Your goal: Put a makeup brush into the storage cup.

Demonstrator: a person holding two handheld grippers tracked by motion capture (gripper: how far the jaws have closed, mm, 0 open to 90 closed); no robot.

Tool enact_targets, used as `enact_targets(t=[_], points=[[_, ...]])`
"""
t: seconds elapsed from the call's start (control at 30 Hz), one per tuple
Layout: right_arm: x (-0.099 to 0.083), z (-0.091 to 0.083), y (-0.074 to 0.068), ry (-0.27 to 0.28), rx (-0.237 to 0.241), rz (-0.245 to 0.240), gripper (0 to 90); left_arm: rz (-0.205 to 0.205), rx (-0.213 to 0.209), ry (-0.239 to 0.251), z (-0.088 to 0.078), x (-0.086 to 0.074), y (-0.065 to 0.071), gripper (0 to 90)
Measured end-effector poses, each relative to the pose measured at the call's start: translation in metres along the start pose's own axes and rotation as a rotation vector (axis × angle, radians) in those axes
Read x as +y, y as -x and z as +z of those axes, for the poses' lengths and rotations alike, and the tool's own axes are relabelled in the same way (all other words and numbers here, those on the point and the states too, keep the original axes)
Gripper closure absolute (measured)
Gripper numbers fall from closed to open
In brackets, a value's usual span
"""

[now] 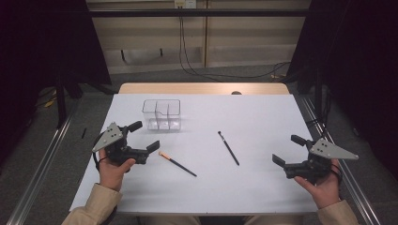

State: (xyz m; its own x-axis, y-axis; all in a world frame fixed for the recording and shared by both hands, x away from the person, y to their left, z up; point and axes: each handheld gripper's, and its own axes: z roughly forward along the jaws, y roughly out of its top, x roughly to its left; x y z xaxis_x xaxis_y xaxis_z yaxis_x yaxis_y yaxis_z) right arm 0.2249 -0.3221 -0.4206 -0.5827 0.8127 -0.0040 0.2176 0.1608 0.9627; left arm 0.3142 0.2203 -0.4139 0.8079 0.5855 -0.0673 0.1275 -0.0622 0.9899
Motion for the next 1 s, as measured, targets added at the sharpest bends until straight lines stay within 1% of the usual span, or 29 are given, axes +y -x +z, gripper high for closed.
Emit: enact_targets(t=[0.23, 0.33, 0.43, 0.57, 0.67, 0.73, 0.8, 0.9, 1.0], points=[[0.001, 0.003, 0.001, 0.004, 0.005, -0.001, 0.5, 0.007, -0.006, 0.008, 0.010, 0.002, 0.000, 0.0], [0.000, 0.005, 0.001, 0.004, 0.015, 0.002, 0.5, 0.008, -0.007, 0.000, 0.013, 0.002, -0.001, 0.0], [0.000, 0.005, 0.001, 0.003, 0.015, 0.000, 0.5, 0.003, -0.010, 0.001, 0.017, 0.002, 0.000, 0.0], [0.000, 0.005, 0.001, 0.003, 0.020, 0.003, 0.5, 0.007, -0.016, -0.007, 0.021, 0.002, 0.001, 0.0], [-0.001, 0.006, 0.001, 0.002, 0.020, 0.004, 0.5, 0.007, -0.016, -0.013, 0.025, 0.003, 0.002, 0.0], [-0.001, 0.005, 0.001, 0.003, 0.021, 0.003, 0.5, 0.015, -0.021, -0.017, 0.027, 0.003, 0.002, 0.0], [-0.002, 0.003, 0.000, -0.002, 0.018, -0.002, 0.6, 0.012, -0.026, -0.012, 0.030, 0.004, 0.003, 0.0], [-0.001, 0.002, 0.001, 0.006, 0.013, 0.000, 0.5, 0.014, -0.025, -0.012, 0.033, 0.004, 0.004, 0.0], [-0.001, 0.002, 0.002, 0.011, 0.011, 0.002, 0.5, 0.024, -0.029, -0.017, 0.036, 0.005, 0.005, 0.0]])
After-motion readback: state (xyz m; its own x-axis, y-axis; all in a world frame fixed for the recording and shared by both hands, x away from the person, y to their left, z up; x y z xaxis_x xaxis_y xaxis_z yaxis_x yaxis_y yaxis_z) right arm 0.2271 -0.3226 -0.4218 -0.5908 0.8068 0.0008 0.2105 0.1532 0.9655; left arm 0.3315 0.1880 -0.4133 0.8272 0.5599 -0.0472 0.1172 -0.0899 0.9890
